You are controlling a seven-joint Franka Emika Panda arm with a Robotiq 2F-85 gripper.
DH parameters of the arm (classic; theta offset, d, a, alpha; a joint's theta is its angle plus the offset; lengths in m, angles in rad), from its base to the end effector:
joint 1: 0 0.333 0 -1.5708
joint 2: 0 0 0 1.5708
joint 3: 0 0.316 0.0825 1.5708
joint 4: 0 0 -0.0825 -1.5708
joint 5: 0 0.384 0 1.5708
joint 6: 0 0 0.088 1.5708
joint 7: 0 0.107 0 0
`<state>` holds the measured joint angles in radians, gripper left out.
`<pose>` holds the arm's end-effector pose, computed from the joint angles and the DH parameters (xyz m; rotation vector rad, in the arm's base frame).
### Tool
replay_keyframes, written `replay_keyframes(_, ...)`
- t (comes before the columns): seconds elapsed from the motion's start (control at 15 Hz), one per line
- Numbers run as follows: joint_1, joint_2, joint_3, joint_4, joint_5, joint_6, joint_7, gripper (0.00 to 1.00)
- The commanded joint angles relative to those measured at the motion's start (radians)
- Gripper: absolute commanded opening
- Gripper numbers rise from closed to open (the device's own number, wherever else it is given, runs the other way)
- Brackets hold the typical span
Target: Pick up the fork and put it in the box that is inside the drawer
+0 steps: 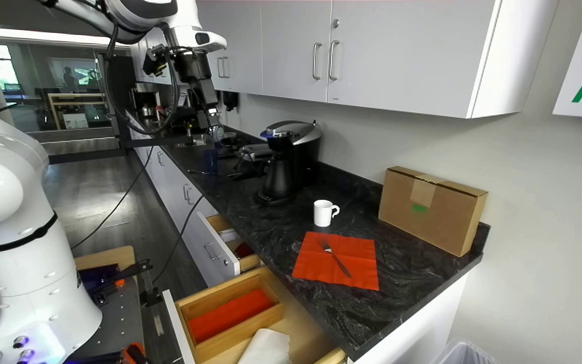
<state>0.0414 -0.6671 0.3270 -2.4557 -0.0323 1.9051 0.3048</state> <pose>0.3398 0.1432 0.5209 2.9392 0.0225 0.2274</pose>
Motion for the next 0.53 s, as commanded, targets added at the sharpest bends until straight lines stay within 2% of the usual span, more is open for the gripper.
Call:
replay_keyframes(0.0,-0.026,0.09,-0.017,0.025,-0.076,0.038,0.032,1.0)
replay_keyframes(0.27,-0.076,0.258,-0.053,0.065,-0.16,0.178,0.072,1.0)
replay_keyframes(0.47,-0.095,0.393,-0.1,0.134,-0.124,0.269,0.152,1.0)
